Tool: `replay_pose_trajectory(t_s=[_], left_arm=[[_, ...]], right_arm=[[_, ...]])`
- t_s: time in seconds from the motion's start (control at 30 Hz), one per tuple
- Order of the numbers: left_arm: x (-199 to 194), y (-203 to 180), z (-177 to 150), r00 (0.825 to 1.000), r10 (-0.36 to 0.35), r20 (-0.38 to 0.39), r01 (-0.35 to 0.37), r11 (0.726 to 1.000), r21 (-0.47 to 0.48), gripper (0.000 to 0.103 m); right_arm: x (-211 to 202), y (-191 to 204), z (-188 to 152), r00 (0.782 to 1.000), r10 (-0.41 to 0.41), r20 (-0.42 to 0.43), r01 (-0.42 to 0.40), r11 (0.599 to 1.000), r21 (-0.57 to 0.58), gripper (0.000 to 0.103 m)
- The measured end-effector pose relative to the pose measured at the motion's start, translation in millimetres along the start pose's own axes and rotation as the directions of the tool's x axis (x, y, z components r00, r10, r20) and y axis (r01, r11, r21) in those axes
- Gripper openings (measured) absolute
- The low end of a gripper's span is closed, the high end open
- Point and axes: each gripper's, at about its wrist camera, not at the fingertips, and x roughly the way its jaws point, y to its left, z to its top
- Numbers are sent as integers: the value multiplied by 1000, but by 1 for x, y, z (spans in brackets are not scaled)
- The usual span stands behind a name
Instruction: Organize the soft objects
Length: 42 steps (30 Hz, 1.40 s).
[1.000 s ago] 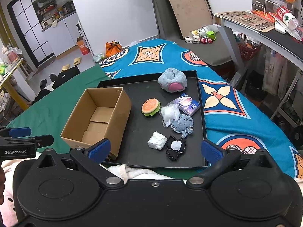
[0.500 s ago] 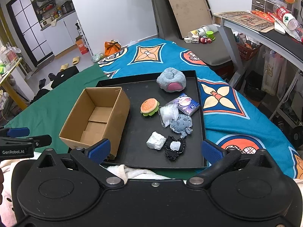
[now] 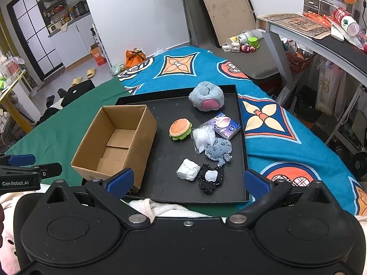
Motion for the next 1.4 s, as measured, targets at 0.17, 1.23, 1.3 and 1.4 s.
replay_pose_trajectory(t_s=[0.17, 1.23, 1.3, 1.4], left_arm=[[0, -3, 1, 1000, -3, 1, 3, 1000, 5, 82], [31, 26, 20, 999, 27, -40, -29, 998, -48, 82], [35, 28, 21, 998, 30, -47, -32, 998, -53, 82], [42, 29, 23, 998, 28, -58, -31, 998, -52, 82]], right_arm=[[0, -1, 0, 1000, -1, 1, 1, 1000, 0, 103], [30, -6, 18, 999, 37, -25, -37, 999, 16, 103], [34, -9, 20, 999, 33, -30, -33, 999, 22, 103], [40, -12, 24, 999, 28, -36, -27, 999, 28, 103]])
